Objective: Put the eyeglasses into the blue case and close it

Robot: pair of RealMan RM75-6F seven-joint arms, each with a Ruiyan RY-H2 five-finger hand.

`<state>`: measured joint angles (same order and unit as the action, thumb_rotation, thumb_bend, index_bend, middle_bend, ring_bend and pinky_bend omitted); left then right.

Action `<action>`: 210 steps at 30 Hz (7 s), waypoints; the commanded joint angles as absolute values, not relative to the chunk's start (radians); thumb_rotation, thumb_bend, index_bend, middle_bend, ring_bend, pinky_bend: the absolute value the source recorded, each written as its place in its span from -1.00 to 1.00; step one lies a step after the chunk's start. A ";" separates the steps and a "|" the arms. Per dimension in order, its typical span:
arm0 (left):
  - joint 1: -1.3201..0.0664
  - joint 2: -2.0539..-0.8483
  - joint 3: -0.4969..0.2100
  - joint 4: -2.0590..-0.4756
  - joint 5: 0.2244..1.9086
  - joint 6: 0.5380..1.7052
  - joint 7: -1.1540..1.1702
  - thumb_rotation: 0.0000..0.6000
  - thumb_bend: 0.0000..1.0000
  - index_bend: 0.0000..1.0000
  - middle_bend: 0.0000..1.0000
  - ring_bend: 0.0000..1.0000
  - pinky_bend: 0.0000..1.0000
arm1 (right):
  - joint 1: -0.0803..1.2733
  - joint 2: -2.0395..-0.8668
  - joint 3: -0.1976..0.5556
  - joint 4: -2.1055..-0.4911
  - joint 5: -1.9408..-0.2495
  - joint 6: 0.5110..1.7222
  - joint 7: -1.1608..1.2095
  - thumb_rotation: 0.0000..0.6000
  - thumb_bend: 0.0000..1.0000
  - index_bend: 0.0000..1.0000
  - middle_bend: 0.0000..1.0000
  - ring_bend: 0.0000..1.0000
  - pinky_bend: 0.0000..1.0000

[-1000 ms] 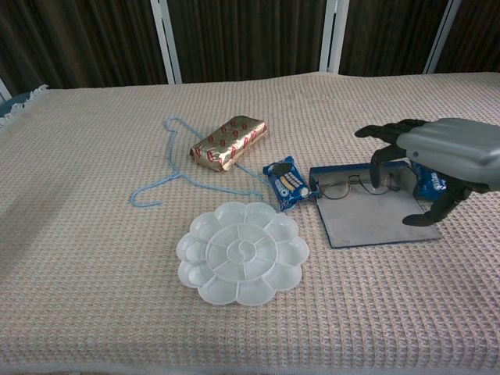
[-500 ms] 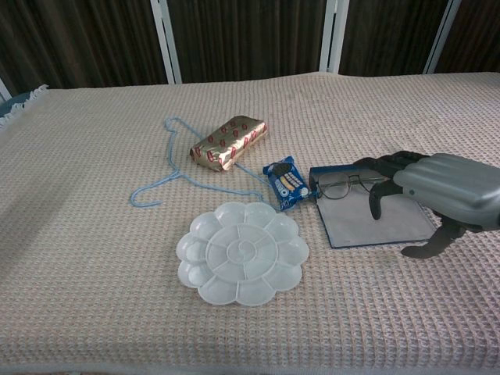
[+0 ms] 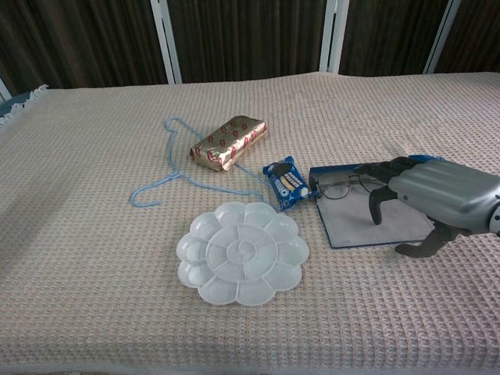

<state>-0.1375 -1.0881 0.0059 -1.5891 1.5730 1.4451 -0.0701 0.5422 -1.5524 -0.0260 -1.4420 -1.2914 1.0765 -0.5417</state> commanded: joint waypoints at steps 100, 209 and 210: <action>-0.126 -1.092 0.010 -1.589 1.589 1.463 -0.065 1.00 -0.16 -1.00 -1.00 -1.00 -0.94 | 0.497 -1.434 -0.017 -1.590 -1.314 1.154 -0.572 1.00 0.27 0.45 -0.76 -1.00 -0.96; -0.124 -1.092 0.008 -1.602 1.573 1.457 -0.040 1.00 -0.16 -1.00 -1.00 -1.00 -0.91 | 0.616 -1.334 0.009 -1.728 -1.166 1.041 -0.592 1.00 -0.25 -0.86 -1.00 -1.00 -1.00; -0.123 -1.092 0.008 -1.602 1.574 1.459 -0.041 1.00 -0.16 -1.00 -1.00 -1.00 -0.91 | 0.594 -1.315 0.004 -1.750 -1.200 1.080 -0.570 1.00 -0.25 -0.86 -1.00 -1.00 -1.00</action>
<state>-0.1234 -1.0924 0.0076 -1.6017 1.5733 1.4589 -0.0406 0.6279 -1.3477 0.0122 -1.7123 -1.1487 1.0237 -0.6048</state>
